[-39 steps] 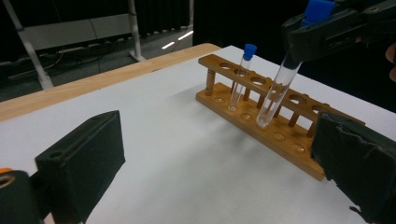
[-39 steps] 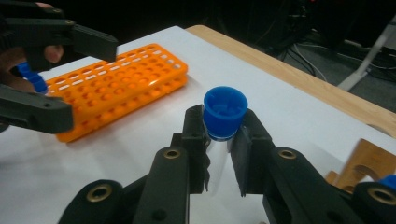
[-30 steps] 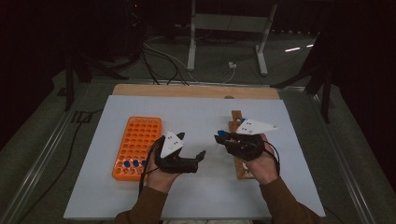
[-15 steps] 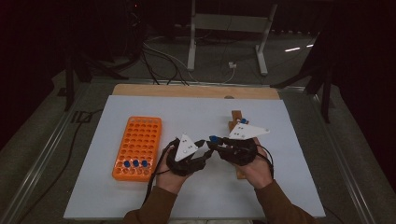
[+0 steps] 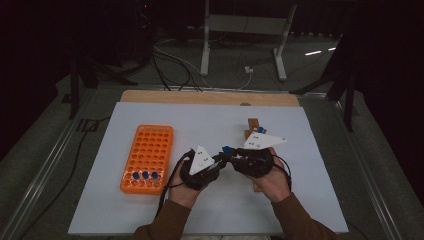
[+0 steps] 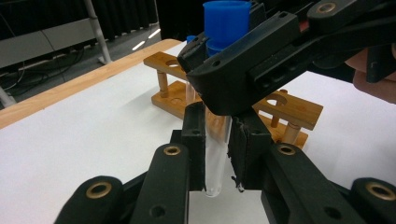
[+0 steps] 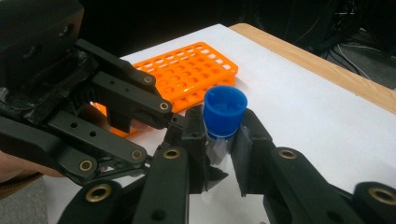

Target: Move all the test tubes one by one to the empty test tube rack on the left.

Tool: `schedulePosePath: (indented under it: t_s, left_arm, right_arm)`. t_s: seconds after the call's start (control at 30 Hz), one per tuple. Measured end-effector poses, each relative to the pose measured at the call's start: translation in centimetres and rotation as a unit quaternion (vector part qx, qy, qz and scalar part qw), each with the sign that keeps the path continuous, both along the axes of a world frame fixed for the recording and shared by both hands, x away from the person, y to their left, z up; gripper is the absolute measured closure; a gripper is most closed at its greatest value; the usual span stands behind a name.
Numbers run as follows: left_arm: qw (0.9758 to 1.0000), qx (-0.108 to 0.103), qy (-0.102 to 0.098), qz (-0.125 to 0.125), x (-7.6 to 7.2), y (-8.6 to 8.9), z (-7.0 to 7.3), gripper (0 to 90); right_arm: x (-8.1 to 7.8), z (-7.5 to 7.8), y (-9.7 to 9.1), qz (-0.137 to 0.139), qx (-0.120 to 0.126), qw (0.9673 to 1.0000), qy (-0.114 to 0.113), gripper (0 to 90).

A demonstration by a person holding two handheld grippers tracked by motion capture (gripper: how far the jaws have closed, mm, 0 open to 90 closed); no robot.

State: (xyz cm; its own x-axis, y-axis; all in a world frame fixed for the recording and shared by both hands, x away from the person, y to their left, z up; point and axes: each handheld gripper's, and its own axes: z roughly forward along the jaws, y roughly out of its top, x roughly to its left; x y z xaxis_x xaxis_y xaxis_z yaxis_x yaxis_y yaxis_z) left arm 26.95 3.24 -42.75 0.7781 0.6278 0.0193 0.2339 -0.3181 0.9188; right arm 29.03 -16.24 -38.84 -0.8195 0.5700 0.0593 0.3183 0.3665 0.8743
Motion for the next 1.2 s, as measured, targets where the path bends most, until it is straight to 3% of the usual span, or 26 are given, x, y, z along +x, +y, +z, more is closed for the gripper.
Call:
schedulePosePath:
  t_s: [0.1,0.37,0.57,0.67,0.83,1.2]
  left_arm:
    - [1.0000,0.004,0.003,0.005,0.1,0.1,-0.1,78.5]
    - [0.9995,-0.007,0.019,0.026,0.6,1.3,-0.1,78.6]
    - [0.9990,-0.013,0.018,0.038,0.5,2.3,0.3,78.6]
    - [0.9989,-0.016,0.015,0.042,0.4,3.0,0.6,78.6]
    - [0.9985,-0.022,0.012,0.048,0.5,4.0,1.0,78.5]
    - [0.9969,-0.038,0.002,0.070,0.6,7.0,2.2,78.6]
  right_arm:
    - [0.0,0.0,-0.2,0.001,0.005,1.0000,0.000,71.5]
    - [0.2,0.2,-1.6,-0.007,0.027,0.9996,-0.003,41.8]
    - [0.3,0.0,-2.8,-0.042,0.008,0.9990,-0.017,16.2]
    - [0.6,-0.4,-3.3,-0.060,0.001,0.9980,-0.019,11.9]
    - [1.0,-1.2,-4.1,-0.065,-0.010,0.9977,-0.015,3.6]
    - [1.3,-2.3,-5.1,-0.082,-0.018,0.9964,-0.013,0.1]
